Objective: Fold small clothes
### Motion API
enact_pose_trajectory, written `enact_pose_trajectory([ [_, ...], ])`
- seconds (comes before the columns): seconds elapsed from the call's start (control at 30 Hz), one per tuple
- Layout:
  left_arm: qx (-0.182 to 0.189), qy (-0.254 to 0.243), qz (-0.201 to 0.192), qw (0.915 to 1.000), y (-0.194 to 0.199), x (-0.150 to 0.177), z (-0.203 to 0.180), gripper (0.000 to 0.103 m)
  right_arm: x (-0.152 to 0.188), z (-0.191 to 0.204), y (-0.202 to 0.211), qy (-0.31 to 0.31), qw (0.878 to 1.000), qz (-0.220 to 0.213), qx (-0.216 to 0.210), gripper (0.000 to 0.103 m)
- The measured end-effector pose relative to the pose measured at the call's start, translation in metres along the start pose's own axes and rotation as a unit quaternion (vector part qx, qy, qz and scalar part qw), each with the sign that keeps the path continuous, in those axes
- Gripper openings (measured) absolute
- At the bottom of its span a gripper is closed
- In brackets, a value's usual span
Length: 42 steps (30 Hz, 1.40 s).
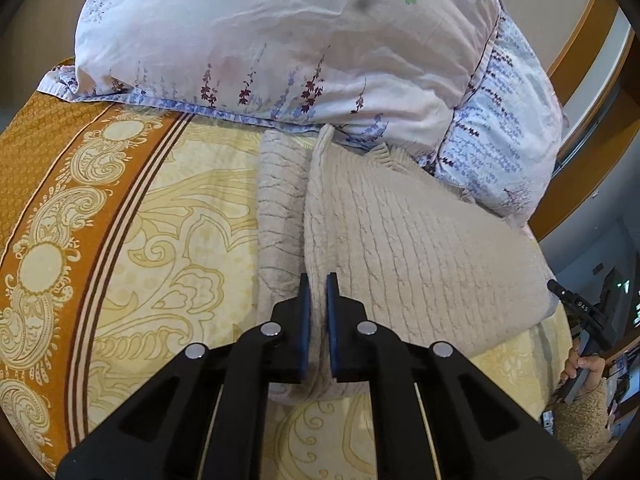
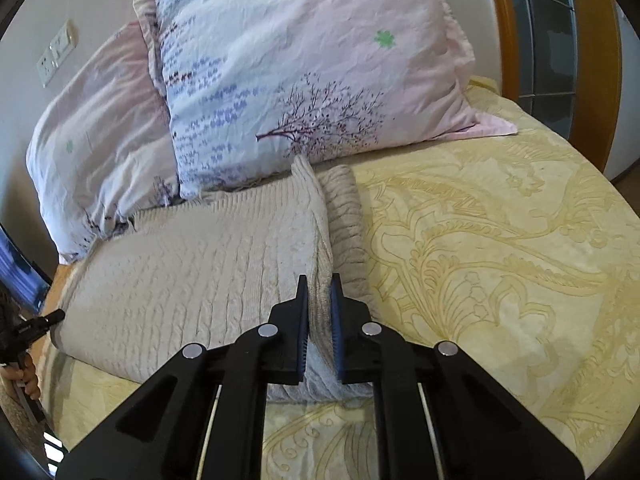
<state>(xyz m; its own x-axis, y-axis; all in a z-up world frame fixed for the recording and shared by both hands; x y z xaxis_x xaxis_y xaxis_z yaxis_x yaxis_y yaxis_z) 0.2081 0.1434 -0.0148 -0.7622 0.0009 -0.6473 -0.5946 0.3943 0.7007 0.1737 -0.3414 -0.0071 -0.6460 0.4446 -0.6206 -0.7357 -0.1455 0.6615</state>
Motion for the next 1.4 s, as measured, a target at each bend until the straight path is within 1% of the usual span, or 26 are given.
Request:
enact_pose_trajectory([
  [0.07, 0.008, 0.002, 0.000, 1.0000, 0.005, 0.002, 0.000, 0.007, 0.003, -0.001, 0.003, -0.006, 1.000, 0.005, 0.005, 0.010],
  [0.17, 0.010, -0.008, 0.005, 0.9999, 0.008, 0.007, 0.000, 0.007, 0.011, -0.005, 0.004, -0.012, 1.000, 0.013, 0.021, 0.010],
  [0.27, -0.002, -0.024, 0.016, 0.9996, 0.003, 0.013, 0.002, 0.007, 0.020, -0.011, -0.003, -0.008, 0.998, 0.025, 0.051, 0.010],
  [0.33, -0.008, -0.024, 0.024, 0.9994, -0.004, 0.015, 0.005, 0.007, 0.026, -0.015, -0.012, -0.004, 0.997, 0.035, 0.073, 0.010],
  [0.5, -0.023, -0.040, 0.023, 0.9987, -0.011, 0.014, 0.001, 0.008, 0.028, -0.009, -0.017, 0.017, 0.994, 0.029, 0.105, 0.011],
  [0.53, -0.023, -0.041, 0.023, 0.9986, -0.010, 0.014, 0.000, 0.011, 0.026, -0.007, -0.016, 0.018, 0.994, 0.029, 0.106, 0.014],
  [0.57, -0.024, -0.040, 0.022, 0.9987, -0.009, 0.014, 0.000, 0.012, 0.025, -0.006, -0.013, 0.016, 0.994, 0.028, 0.105, 0.020],
  [0.6, -0.024, -0.038, 0.018, 0.9988, -0.007, 0.013, 0.000, 0.014, 0.021, -0.003, -0.009, 0.016, 0.995, 0.019, 0.101, 0.023],
  [0.63, -0.026, -0.035, 0.013, 0.9990, -0.003, 0.011, 0.000, 0.021, 0.015, 0.003, -0.001, 0.018, 0.995, 0.000, 0.094, 0.030],
  [0.67, -0.032, -0.031, 0.002, 0.9990, 0.002, 0.007, 0.000, 0.033, 0.010, 0.008, 0.004, 0.023, 0.995, -0.015, 0.091, 0.038],
  [0.7, -0.035, -0.028, -0.011, 0.9989, 0.007, 0.003, -0.001, 0.037, 0.006, 0.014, 0.008, 0.031, 0.995, -0.029, 0.086, 0.042],
  [0.73, -0.036, -0.027, -0.020, 0.9988, 0.010, -0.001, -0.002, 0.041, 0.002, 0.022, 0.011, 0.040, 0.995, -0.038, 0.079, 0.045],
  [0.77, -0.034, -0.026, -0.033, 0.9985, 0.014, -0.006, -0.006, 0.044, 0.000, 0.033, 0.009, 0.052, 0.996, -0.037, 0.067, 0.045],
  [0.8, -0.028, -0.029, -0.042, 0.9983, 0.016, -0.010, -0.011, 0.046, -0.002, 0.042, 0.005, 0.061, 0.996, -0.029, 0.055, 0.045],
  [0.87, -0.017, -0.039, -0.049, 0.9979, 0.014, -0.017, -0.025, 0.055, -0.001, 0.057, -0.009, 0.069, 0.997, -0.007, 0.031, 0.045],
  [0.9, -0.016, -0.048, -0.048, 0.9976, 0.010, -0.019, -0.033, 0.056, 0.001, 0.065, -0.017, 0.075, 0.997, 0.005, 0.023, 0.045],
  [1.03, -0.017, -0.076, -0.025, 0.9967, -0.013, -0.022, -0.054, 0.058, 0.008, 0.088, -0.044, 0.102, 0.994, 0.030, 0.020, 0.045],
  [1.13, -0.037, -0.077, -0.006, 0.9963, -0.029, -0.021, -0.051, 0.059, 0.014, 0.095, -0.061, 0.115, 0.992, 0.047, 0.028, 0.045],
  [1.2, -0.045, -0.065, 0.007, 0.9969, -0.036, -0.019, -0.043, 0.059, 0.020, 0.094, -0.074, 0.118, 0.990, 0.063, 0.044, 0.048],
  [1.23, -0.046, -0.057, 0.014, 0.9972, -0.040, -0.017, -0.038, 0.059, 0.022, 0.092, -0.077, 0.117, 0.990, 0.064, 0.044, 0.050],
  [1.27, -0.041, -0.048, 0.019, 0.9978, -0.043, -0.015, -0.034, 0.059, 0.024, 0.092, -0.076, 0.122, 0.990, 0.056, 0.043, 0.050],
  [1.3, -0.039, -0.048, 0.012, 0.9980, -0.043, -0.014, -0.032, 0.059, 0.025, 0.092, -0.075, 0.126, 0.990, 0.054, 0.045, 0.050],
  [1.4, -0.037, -0.050, 0.011, 0.9980, -0.041, -0.015, -0.033, 0.060, 0.026, 0.091, -0.074, 0.125, 0.990, 0.050, 0.044, 0.051],
])
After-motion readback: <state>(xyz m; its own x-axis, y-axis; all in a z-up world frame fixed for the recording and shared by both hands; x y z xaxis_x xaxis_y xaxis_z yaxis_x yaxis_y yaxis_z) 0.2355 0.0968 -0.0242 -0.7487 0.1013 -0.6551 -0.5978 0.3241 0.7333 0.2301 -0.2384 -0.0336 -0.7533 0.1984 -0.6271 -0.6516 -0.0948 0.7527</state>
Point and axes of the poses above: each gripper's, at about its wrist camera, not at the fingertips, and y roughly against the way its jaws point, z to its left, x to its underside, the point moved 6 cm from there along -y, roughly the way its jaws point, and after that the axes turned 10 degrees about -y, right-handed, at the moved point
